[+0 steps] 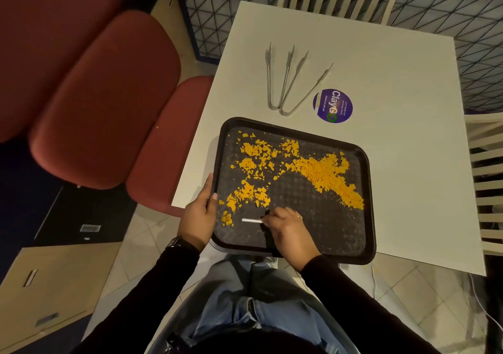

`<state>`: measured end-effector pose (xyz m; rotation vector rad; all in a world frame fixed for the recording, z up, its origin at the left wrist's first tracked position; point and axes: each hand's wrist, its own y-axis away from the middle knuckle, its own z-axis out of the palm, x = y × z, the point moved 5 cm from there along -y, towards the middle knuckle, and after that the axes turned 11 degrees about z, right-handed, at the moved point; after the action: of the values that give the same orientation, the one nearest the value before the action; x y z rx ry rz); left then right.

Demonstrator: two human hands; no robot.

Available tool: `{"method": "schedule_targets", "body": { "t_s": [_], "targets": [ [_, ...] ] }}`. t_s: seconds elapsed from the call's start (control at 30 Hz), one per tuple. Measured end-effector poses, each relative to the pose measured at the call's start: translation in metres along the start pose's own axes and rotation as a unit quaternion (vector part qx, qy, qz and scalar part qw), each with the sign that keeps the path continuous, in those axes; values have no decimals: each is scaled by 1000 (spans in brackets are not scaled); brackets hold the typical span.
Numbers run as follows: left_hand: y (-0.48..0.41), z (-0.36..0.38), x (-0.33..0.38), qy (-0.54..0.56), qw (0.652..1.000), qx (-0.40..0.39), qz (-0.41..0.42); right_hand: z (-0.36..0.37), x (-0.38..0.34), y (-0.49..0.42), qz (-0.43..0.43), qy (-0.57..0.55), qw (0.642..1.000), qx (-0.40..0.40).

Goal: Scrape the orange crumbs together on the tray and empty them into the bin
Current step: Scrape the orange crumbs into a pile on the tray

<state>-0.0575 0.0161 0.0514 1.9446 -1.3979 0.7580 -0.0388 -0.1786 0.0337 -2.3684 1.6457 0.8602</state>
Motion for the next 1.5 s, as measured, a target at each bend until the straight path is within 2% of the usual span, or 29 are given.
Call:
{"method": "schedule_targets", "body": {
  "t_s": [0.13,0.2,0.3,0.4,0.6,0.83,1.0,1.1,1.2,1.3,1.4,1.5],
  "targets": [
    [2,-2,0,7,1000,7,-2,-9,9,-26,124,-60,989,60],
    [2,-1,1,8,1000,2,-5,-13,11,-31,157,-89,982,55],
    [1,-1,1,5,1000,-2,-5,-16,-1,-27,104,-103,989,-22],
    [0,-3,-1,7,1000,6,-8,-11,-6,-8,46,-31,994,-93],
    [0,-3,-3,7,1000,5,-7,0,0,27,-28,30,993,-107],
    [0,-3,-1,20,1000,4,-5,7,5,22,-40,43,998,-24],
    [0,-2,-5,22,1000,7,-9,-2,8,-1,29,28,998,47],
    [2,-2,-5,23,1000,11,-15,-11,12,-12,57,22,996,63],
    [1,-2,-4,24,1000,15,-11,-12,5,0,-29,47,998,40],
    [-1,-4,-2,26,999,26,-9,-2,-9,28,-152,73,985,-37],
    [1,-3,1,39,999,31,-12,5,-16,34,-188,88,976,-60],
    [3,-2,-1,46,998,40,-9,7,-26,20,-197,50,977,-65]
  ]
}}
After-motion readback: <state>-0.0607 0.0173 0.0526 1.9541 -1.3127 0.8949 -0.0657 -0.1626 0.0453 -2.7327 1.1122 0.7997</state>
